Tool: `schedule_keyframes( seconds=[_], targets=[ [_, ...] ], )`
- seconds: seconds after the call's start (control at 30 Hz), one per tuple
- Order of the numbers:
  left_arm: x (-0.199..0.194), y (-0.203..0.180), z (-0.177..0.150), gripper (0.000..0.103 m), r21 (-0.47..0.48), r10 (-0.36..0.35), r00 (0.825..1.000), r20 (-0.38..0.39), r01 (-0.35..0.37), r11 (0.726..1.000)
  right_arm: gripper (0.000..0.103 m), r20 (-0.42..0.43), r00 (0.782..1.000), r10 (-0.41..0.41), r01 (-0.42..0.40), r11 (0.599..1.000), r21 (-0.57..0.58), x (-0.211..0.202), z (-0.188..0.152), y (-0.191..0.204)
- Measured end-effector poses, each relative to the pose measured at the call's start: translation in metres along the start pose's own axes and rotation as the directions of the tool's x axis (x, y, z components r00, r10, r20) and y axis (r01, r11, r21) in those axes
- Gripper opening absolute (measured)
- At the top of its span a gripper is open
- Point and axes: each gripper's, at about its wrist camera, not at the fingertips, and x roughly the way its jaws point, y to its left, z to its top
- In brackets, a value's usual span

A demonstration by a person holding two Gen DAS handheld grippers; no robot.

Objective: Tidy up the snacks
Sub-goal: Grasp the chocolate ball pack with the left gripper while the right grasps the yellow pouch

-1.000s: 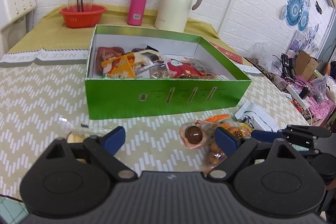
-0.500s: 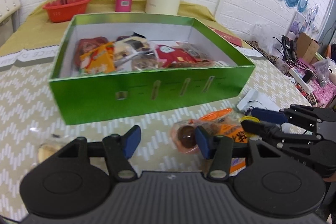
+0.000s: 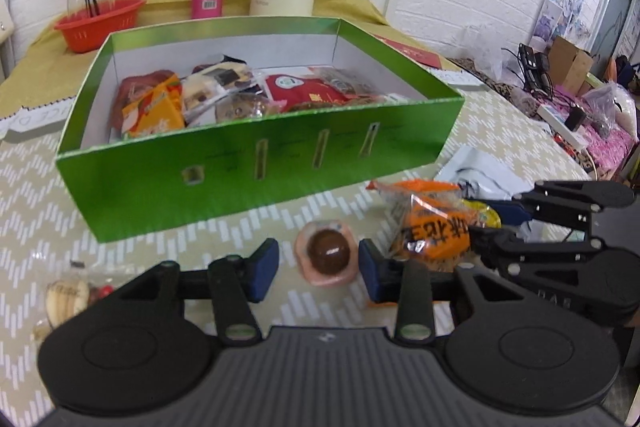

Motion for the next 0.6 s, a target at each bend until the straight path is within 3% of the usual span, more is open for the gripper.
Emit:
schedule_keyframes(
  seconds=[0.07,0.13,0.27,0.33,0.37,0.4,0.53,0.57,0.6],
  targets=[
    [-0.001,-0.001,-0.002,0.018,0.014,0.011,1.0,0.001,-0.012,1.0,0.046,-0.001,1.0,-0.006,0.006,1.0,0.008,-0.001,0.0,0.002],
    [-0.002,-0.001,-0.001,0.019,0.012,0.009,1.0,-0.002,-0.009,1.0,0.039,0.0,1.0,-0.005,0.005,1.0,0.01,-0.003,-0.002,0.004],
    [0.002,-0.007,-0.002,0.019,0.03,0.005,1.0,0.014,-0.005,1.0,0.04,0.0,1.0,-0.011,0.011,1.0,0.005,-0.005,-0.003,0.007],
    [0.004,-0.006,-0.002,0.023,0.008,0.009,0.999,0.033,-0.009,1.0,0.043,-0.001,1.0,-0.012,0.012,1.0,0.013,-0.005,-0.003,0.005],
    [0.005,-0.004,-0.002,0.041,-0.005,0.026,0.999,0.045,-0.026,1.0,0.044,-0.001,1.0,-0.014,0.014,1.0,0.015,-0.004,-0.003,0.005],
    [0.006,-0.003,-0.002,0.047,-0.009,0.034,0.998,0.053,-0.034,0.999,0.046,-0.001,1.0,-0.016,0.016,1.0,0.015,-0.005,-0.003,0.005],
    [0.009,-0.004,0.0,0.047,0.01,0.042,0.997,0.06,-0.042,0.999,0.046,-0.001,1.0,-0.019,0.019,1.0,0.015,-0.005,-0.003,0.005],
    [0.01,-0.005,0.001,0.041,0.015,0.038,0.998,0.058,-0.039,0.999,0.046,-0.001,1.0,-0.018,0.018,1.0,0.016,-0.005,-0.003,0.005],
    [0.011,-0.006,0.001,0.026,0.027,0.036,0.998,0.058,-0.038,0.999,0.046,-0.001,1.0,-0.018,0.018,1.0,0.016,-0.005,-0.003,0.005]
  ],
)
